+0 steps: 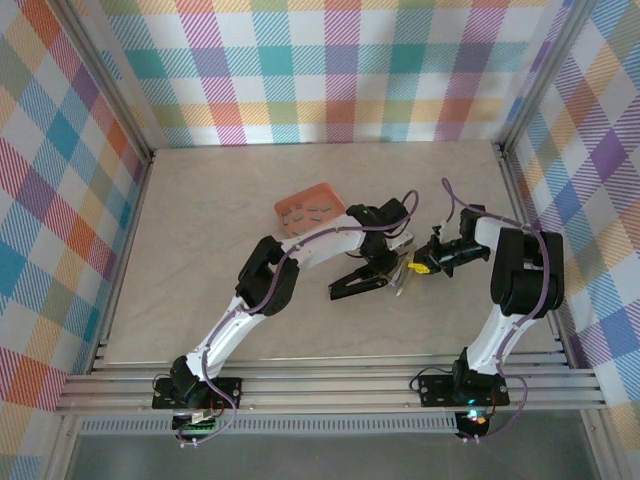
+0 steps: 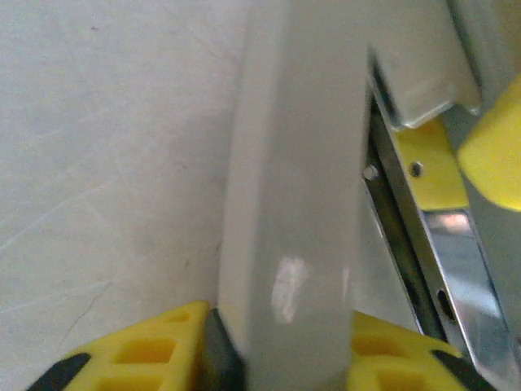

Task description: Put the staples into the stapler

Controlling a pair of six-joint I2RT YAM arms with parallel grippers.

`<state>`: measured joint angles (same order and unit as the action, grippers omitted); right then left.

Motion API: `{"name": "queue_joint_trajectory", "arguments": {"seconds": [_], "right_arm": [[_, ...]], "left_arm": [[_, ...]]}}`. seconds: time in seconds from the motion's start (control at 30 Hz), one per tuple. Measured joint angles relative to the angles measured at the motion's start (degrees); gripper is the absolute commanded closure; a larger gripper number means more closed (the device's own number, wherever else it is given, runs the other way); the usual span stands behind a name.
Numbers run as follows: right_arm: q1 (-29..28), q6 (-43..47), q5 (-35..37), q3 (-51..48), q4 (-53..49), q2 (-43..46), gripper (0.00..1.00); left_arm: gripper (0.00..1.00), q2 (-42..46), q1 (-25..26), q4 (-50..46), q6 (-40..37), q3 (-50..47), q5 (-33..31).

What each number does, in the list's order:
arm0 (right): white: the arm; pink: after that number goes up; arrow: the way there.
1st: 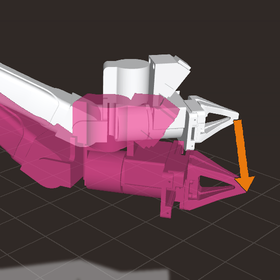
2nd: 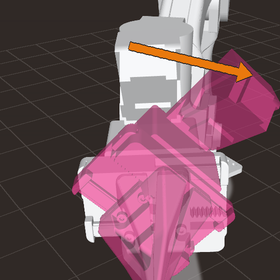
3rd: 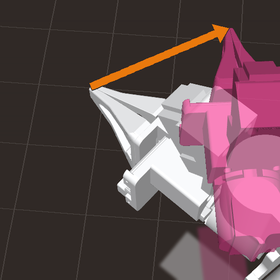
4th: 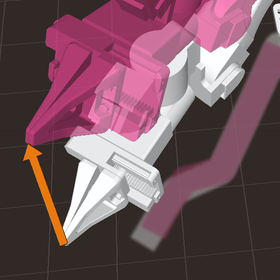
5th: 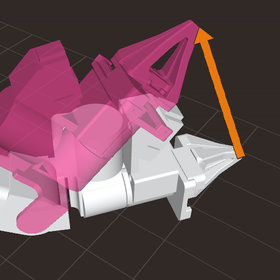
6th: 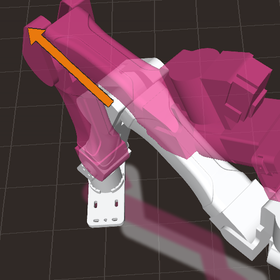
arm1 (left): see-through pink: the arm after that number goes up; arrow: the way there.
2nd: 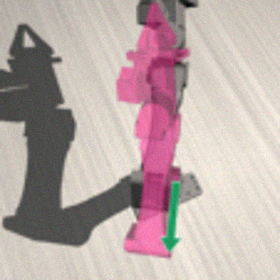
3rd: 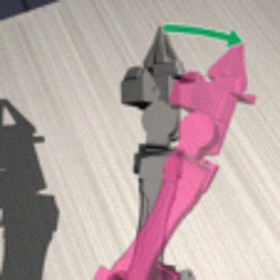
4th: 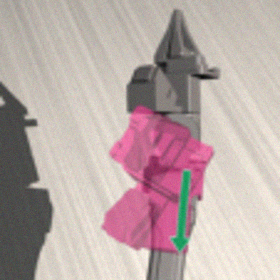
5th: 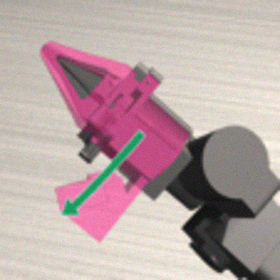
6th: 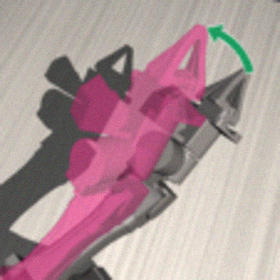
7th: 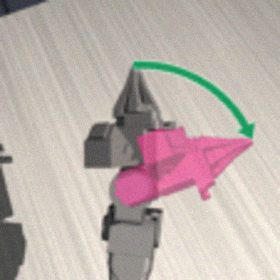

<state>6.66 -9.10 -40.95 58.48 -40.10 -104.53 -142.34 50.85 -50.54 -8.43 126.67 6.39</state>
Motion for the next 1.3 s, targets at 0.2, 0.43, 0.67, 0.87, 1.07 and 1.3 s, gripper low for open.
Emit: {"name": "queue_joint_trajectory", "arguments": {"seconds": [0.2,0.43,0.67,0.87,1.07,1.3], "right_arm": [[-0.57,1.29,0.96,0.15,-1.25,1.86,0.99],[-1.49,2.27,-1.14,2.08,-2.01,6.97,0.82],[-4.63,-2.36,-3.06,1.09,6.58,19.67,0.54],[-7.72,-3.69,1.55,-1.55,10.27,33.44,0.39],[-17.62,-1.73,12.28,-7.45,10.86,48.52,0.39],[-24.02,-0.44,19.37,-8.72,10.75,48.54,0.4]], "left_arm": [[1.0,0.52,-0.09,-4.0,0.83,2.16,0.04],[1.0,5.01,-0.46,-7.89,8.94,2.49,-0.5],[1.0,11.19,-2.38,-9.46,26.86,1.99,-0.92],[1.0,14.23,-4.26,-9.99,35.95,1.38,-1.49],[1.0,19.96,-4.9,-10.38,41.09,-7.32,-0.81],[1.0,28.61,-4.87,-7.15,45.59,-19.39,1.9]]}}
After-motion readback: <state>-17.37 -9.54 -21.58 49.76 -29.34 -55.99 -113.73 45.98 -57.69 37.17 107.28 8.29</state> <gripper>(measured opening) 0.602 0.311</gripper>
